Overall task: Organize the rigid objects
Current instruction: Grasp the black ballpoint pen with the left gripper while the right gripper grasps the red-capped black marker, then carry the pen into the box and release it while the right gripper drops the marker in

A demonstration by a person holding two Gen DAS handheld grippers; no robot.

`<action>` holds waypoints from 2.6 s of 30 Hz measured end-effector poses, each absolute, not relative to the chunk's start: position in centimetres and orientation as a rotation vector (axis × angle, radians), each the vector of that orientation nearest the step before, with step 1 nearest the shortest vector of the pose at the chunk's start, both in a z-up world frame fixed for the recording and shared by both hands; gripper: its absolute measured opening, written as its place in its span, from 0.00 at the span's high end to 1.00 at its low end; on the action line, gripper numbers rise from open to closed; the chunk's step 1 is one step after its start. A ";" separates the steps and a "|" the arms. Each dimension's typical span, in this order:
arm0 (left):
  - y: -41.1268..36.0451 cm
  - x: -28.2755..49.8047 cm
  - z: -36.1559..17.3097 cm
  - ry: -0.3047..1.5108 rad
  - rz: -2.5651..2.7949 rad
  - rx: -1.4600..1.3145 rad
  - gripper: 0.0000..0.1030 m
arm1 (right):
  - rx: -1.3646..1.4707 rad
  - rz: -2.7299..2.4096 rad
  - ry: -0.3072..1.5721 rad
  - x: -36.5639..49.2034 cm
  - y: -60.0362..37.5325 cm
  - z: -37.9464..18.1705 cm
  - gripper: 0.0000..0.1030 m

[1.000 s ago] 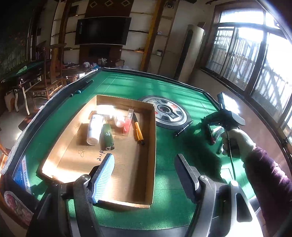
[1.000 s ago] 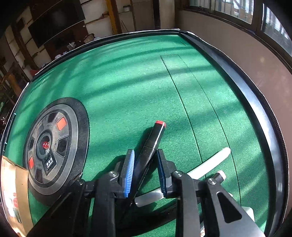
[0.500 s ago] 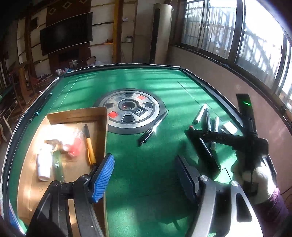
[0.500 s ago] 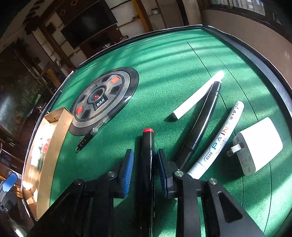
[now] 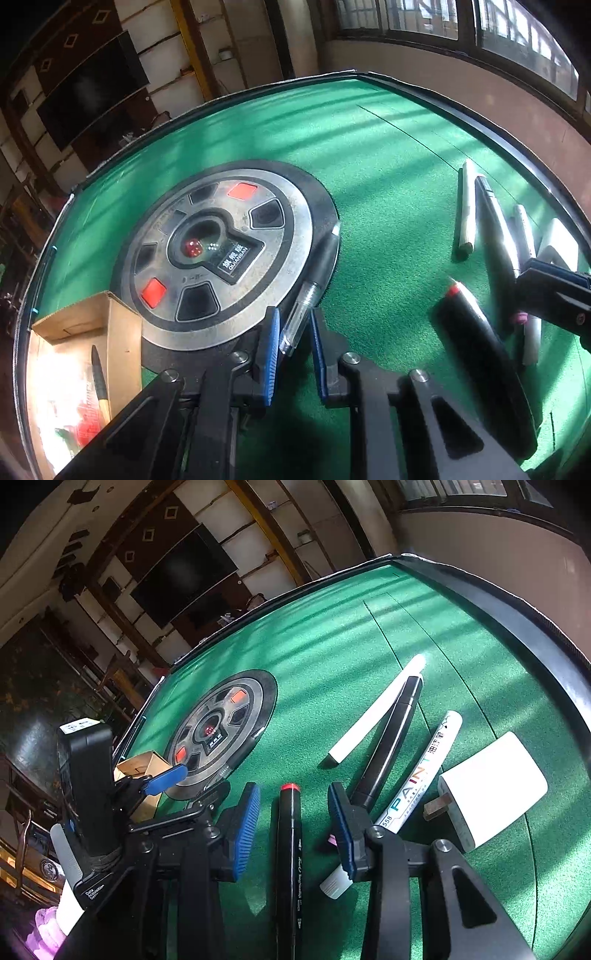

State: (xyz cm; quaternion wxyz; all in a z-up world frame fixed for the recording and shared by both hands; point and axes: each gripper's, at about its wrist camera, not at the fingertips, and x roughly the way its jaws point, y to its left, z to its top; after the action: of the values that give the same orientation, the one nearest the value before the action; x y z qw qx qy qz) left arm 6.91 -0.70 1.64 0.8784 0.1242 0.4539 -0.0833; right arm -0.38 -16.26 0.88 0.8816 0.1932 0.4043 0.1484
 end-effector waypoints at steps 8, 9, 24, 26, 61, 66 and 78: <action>0.9 0.8 2.1 0.974 -0.233 0.171 0.91 | 0.400 0.310 0.855 -0.3 -16.2 0.5 0.63; 0.8 0.3 2.0 0.980 -0.236 0.167 0.90 | 0.398 0.309 0.858 -0.3 -16.2 0.5 0.63; 4.7 -4.4 4.9 0.873 -0.266 -0.069 0.91 | 0.359 0.358 0.856 -0.3 -15.3 -0.2 0.63; 6.7 -6.5 6.6 0.822 -0.284 -0.139 0.91 | 0.329 0.371 0.860 -0.4 -14.7 -0.2 0.63; 22.8 -5.9 1.8 1.003 -0.027 -0.460 0.90 | 0.257 0.642 1.039 -5.8 3.5 4.8 0.86; 22.8 -7.6 2.9 0.930 -0.041 -0.463 0.86 | 0.266 0.655 1.101 -4.8 7.9 3.4 0.86; 26.9 -15.4 6.9 0.698 0.115 -0.484 0.35 | 0.180 0.593 1.101 -4.4 11.4 1.2 0.75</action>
State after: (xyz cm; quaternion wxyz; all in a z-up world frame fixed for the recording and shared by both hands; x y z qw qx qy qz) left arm -15.39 26.95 6.95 0.9095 -0.2349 0.3384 0.0557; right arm -4.40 11.35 1.22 0.8071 0.0841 0.5146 0.2770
